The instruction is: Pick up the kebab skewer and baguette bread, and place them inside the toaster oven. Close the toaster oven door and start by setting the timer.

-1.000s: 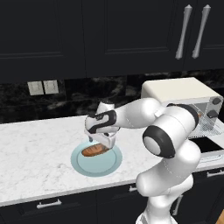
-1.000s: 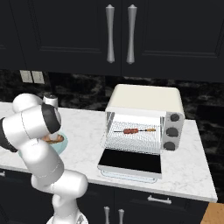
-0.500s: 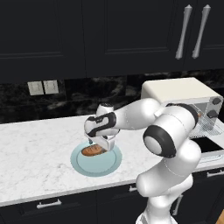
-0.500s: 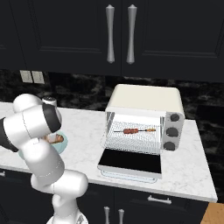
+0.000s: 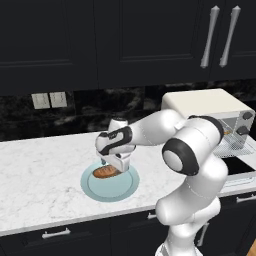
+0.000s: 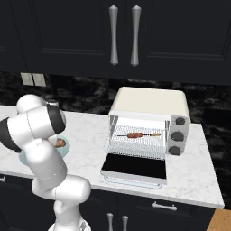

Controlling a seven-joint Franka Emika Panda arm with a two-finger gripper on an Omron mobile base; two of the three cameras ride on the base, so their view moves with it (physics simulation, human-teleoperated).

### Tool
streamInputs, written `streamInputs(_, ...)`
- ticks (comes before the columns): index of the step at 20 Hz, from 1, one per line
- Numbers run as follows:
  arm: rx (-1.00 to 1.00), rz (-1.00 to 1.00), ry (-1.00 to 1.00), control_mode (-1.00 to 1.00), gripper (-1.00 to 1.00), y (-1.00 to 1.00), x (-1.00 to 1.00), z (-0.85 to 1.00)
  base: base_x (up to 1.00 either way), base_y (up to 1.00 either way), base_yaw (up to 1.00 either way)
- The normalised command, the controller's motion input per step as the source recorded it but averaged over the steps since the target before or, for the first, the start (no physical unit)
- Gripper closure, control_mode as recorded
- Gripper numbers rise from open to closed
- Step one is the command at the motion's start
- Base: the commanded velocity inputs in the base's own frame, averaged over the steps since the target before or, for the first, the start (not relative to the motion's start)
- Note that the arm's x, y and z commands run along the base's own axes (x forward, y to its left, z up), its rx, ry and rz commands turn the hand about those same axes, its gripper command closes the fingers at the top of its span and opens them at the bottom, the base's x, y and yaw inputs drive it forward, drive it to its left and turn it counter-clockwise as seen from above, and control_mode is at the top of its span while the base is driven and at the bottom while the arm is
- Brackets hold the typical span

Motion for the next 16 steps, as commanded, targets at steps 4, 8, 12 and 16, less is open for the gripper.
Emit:
streamInputs(4, 0.00, -0.08, 0.03, -1.00, -1.00, 0.00, -0.05, -0.46, 0.00, 0.00, 0.00)
streamInputs(8, 0.00, -0.11, 0.00, -1.00, -1.00, 0.00, -0.01, -0.38, 0.00, 0.00, 0.00)
streamInputs(12, 0.00, -0.13, -0.01, -1.00, -1.00, 0.00, -0.05, -0.44, 0.00, 0.00, 0.00)
streamInputs(16, 0.00, -0.13, -0.01, -1.00, -1.00, -0.06, -0.08, -0.40, 0.00, 0.00, 0.00)
